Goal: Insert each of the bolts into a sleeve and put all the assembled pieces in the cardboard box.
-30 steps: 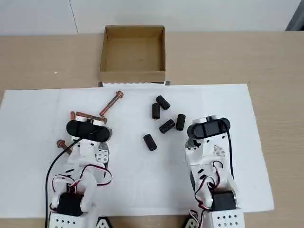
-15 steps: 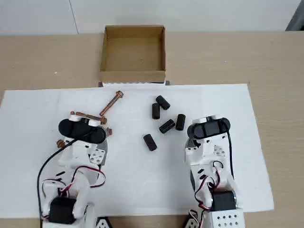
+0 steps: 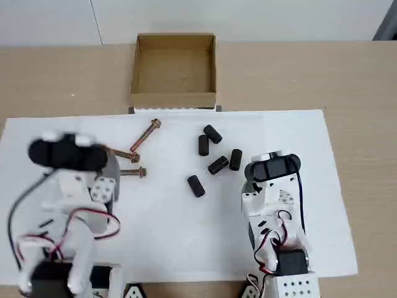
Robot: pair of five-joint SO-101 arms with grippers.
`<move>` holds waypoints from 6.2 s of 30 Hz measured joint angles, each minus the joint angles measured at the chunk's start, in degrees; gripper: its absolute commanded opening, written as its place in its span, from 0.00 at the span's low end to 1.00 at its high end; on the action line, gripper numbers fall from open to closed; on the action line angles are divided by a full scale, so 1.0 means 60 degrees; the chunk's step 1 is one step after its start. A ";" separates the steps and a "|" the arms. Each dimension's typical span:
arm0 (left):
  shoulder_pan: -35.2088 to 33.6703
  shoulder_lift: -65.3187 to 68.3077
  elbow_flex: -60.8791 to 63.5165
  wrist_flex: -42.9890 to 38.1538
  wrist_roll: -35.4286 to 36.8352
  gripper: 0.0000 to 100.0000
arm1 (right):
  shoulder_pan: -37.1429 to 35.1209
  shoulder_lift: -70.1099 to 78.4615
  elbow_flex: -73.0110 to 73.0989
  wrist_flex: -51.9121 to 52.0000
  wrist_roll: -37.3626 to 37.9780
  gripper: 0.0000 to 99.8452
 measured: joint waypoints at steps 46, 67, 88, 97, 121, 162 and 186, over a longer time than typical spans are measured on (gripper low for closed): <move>-0.0088 0.5480 -0.5055 0.2491 0.0762 0.13 | -0.0498 0.2564 -0.5172 0.3121 -0.0147 0.00; -0.1055 1.0374 -0.5055 0.3209 0.0249 0.13 | -0.0571 1.2044 -1.2410 0.5231 -0.0396 0.00; -0.1055 1.2396 -0.5055 0.2183 0.0821 0.13 | -0.1128 1.9062 -1.8740 0.8015 -0.1187 0.08; -0.1055 1.2396 -0.5055 0.1963 0.0821 0.13 | -0.1114 2.0571 -1.9516 0.8000 -0.1187 0.15; -0.1055 1.2923 -0.5055 0.1963 0.0791 0.13 | -0.1040 2.2681 -1.9956 0.7209 -0.1187 0.01; 0.0557 1.4579 -0.9773 0.2432 -0.0879 0.06 | 0.0571 1.9502 -1.8828 0.8161 0.1289 0.00; 0.0791 1.9883 -1.5766 0.4205 -0.1685 0.11 | 0.0571 1.9487 -1.8168 0.8147 0.1289 0.00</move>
